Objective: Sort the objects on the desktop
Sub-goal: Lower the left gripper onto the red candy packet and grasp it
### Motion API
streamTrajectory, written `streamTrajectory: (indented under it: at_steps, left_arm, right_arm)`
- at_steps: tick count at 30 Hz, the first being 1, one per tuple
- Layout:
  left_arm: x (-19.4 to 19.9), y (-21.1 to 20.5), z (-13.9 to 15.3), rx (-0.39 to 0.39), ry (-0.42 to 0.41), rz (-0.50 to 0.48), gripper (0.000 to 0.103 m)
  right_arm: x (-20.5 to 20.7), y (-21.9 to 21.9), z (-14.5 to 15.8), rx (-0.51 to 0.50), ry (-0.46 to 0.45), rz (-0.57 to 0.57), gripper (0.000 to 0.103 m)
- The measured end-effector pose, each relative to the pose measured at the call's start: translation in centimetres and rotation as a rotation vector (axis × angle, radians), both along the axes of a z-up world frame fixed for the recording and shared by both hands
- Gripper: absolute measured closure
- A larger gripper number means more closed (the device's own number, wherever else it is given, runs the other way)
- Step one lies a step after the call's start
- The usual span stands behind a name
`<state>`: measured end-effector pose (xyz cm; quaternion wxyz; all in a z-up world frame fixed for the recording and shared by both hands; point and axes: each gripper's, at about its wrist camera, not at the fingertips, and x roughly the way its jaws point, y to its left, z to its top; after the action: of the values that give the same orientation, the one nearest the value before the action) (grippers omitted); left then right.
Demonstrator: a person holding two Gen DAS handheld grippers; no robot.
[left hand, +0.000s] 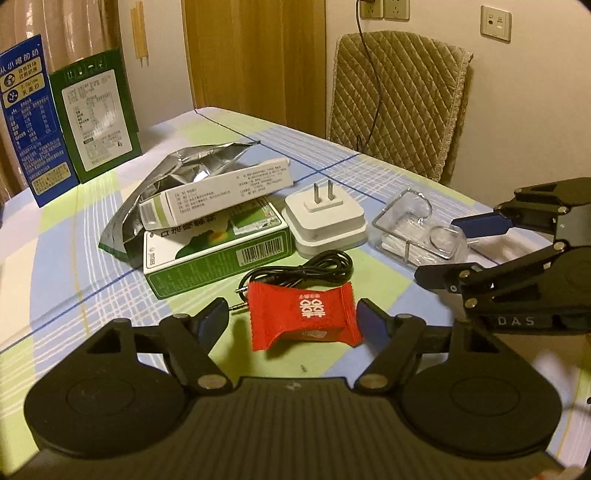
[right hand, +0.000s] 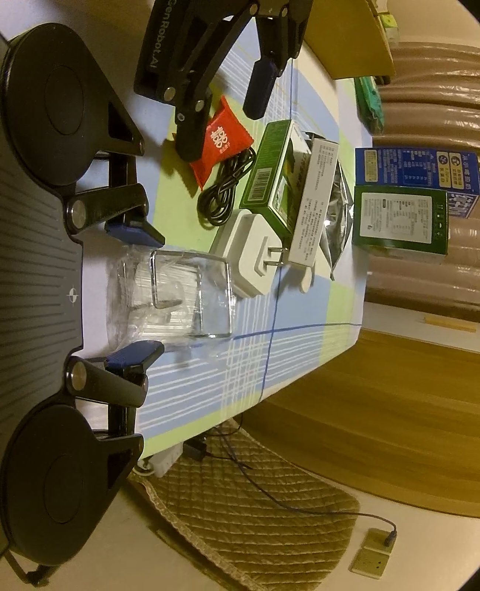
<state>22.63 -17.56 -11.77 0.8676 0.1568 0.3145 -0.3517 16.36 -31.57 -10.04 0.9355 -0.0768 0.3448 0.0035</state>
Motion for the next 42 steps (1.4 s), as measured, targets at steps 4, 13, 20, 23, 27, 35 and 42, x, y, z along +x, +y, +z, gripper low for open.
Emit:
streamTrajectory:
  at_steps: [4,13,20,23,27,35,42]
  left_arm:
    - [0.0,-0.2,-0.1,-0.004,0.009,-0.004,0.030]
    - [-0.1,-0.9,-0.8,0.013,0.016,0.004,0.024]
    - [0.5,-0.5,-1.1,-0.034,0.053,0.054,0.045]
    - [0.4,-0.6,-1.0,-0.037,0.052,0.048,0.058]
    - [0.3,-0.3,-0.8,-0.028,0.053,0.051,0.065]
    - [-0.6,0.3,-0.5,0.012,0.039,0.052,0.067]
    - [-1.1,0.2,-0.5,0.060,-0.015,0.059,0.048]
  right_arm:
    - [0.0,0.0,0.0,-0.003,0.001,-0.002,0.051]
    - [0.0,0.0,0.0,0.002,0.001,-0.003,0.051]
    - [0.0,0.3,0.0,-0.013,-0.005,0.007,0.051]
    - [0.1,0.3,0.1,-0.014,-0.006,0.007,0.051]
    - [0.1,0.5,0.1,-0.014,-0.012,0.012,0.051]
    - [0.1,0.5,0.1,-0.005,-0.011,0.014,0.051]
    - [0.1,0.5,0.2,0.005,-0.013,0.013,0.051]
